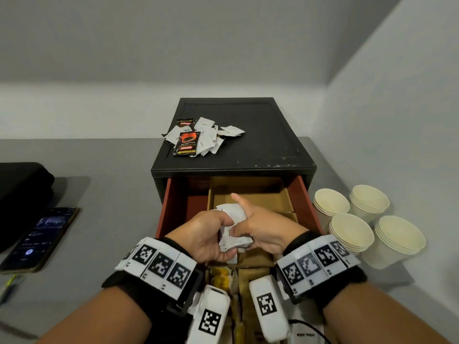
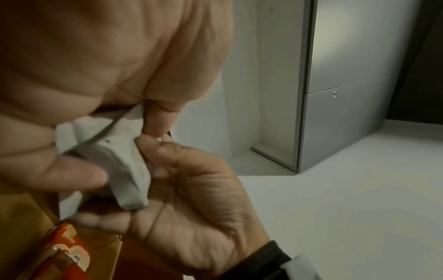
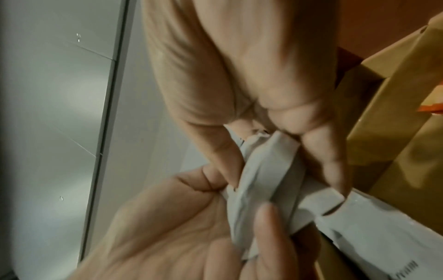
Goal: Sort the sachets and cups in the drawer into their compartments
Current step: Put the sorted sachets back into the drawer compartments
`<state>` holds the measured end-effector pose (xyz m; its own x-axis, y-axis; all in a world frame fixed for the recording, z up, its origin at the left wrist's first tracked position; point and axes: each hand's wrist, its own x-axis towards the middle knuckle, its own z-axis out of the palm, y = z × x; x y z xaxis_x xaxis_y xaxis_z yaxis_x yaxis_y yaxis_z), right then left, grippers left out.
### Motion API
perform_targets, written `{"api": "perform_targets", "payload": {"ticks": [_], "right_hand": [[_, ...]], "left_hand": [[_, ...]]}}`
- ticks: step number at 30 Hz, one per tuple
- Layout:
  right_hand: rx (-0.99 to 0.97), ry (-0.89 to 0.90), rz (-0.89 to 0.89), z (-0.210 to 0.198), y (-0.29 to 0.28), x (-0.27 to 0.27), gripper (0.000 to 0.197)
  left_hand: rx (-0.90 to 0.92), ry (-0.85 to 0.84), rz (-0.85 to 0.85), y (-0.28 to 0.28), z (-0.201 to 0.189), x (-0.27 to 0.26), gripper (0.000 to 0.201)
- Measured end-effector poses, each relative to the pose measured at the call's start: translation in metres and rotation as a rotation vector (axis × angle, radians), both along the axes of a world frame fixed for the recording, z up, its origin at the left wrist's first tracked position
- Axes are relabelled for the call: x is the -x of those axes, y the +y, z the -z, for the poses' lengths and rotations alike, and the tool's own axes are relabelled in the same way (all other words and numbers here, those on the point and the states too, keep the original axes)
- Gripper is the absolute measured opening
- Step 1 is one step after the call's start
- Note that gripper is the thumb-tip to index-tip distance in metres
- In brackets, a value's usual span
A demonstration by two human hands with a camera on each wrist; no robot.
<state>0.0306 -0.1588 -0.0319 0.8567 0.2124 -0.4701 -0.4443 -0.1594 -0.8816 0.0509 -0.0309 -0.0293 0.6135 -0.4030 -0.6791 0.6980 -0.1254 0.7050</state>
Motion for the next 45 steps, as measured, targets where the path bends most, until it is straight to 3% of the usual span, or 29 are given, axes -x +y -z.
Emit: {"api": "perform_targets", "payload": {"ticks": [2, 7, 12, 15, 17, 19, 21, 24, 26, 28, 35, 40, 45], "right_hand": [[0.026, -0.02, 0.009, 0.006, 0.001, -0.001, 0.086], [0.166, -0.036, 0.006, 0.016, 0.002, -0.005, 0.057], [0.26, 0.129, -0.013, 0.029, -0.011, -0.015, 0.059], [0.359, 0.233, -0.139, 0.031, -0.011, -0.02, 0.064], [0.329, 0.321, -0.147, 0.035, -0.007, -0.024, 0.056], [0.361, 0.391, -0.178, 0.035, -0.003, -0.027, 0.035], [0.469, 0.323, -0.189, 0.034, 0.0, -0.03, 0.012], [0.644, 0.206, -0.182, 0.038, 0.002, -0.032, 0.04], [0.692, 0.182, -0.168, 0.043, 0.004, -0.034, 0.049], [0.672, 0.179, -0.107, 0.048, 0.006, -0.035, 0.049], [0.55, 0.147, 0.029, 0.061, 0.015, -0.033, 0.044], [0.61, 0.077, -0.029, 0.066, 0.019, -0.028, 0.038], [0.746, 0.018, -0.135, 0.067, 0.028, -0.024, 0.053]], "left_hand": [[-0.054, -0.003, 0.004, -0.002, 0.001, -0.003, 0.022], [-0.176, -0.041, 0.032, -0.009, 0.002, 0.001, 0.02], [-0.259, -0.164, -0.107, -0.001, 0.012, -0.009, 0.017], [-0.289, -0.148, -0.176, 0.007, 0.014, -0.014, 0.034], [-0.323, -0.118, -0.164, 0.009, 0.02, -0.018, 0.038], [-0.321, -0.061, -0.133, 0.01, 0.022, -0.019, 0.032], [-0.32, -0.016, -0.096, 0.009, 0.019, -0.016, 0.028], [-0.305, 0.032, -0.053, 0.012, 0.023, -0.018, 0.047], [-0.269, 0.075, -0.053, 0.012, 0.023, -0.018, 0.037], [-0.278, 0.096, -0.033, 0.012, 0.025, -0.016, 0.025], [-0.236, 0.139, -0.015, 0.012, 0.025, -0.016, 0.028], [-0.224, 0.135, 0.002, 0.013, 0.025, -0.013, 0.029], [-0.191, 0.134, -0.012, 0.011, 0.021, -0.008, 0.031]]}}
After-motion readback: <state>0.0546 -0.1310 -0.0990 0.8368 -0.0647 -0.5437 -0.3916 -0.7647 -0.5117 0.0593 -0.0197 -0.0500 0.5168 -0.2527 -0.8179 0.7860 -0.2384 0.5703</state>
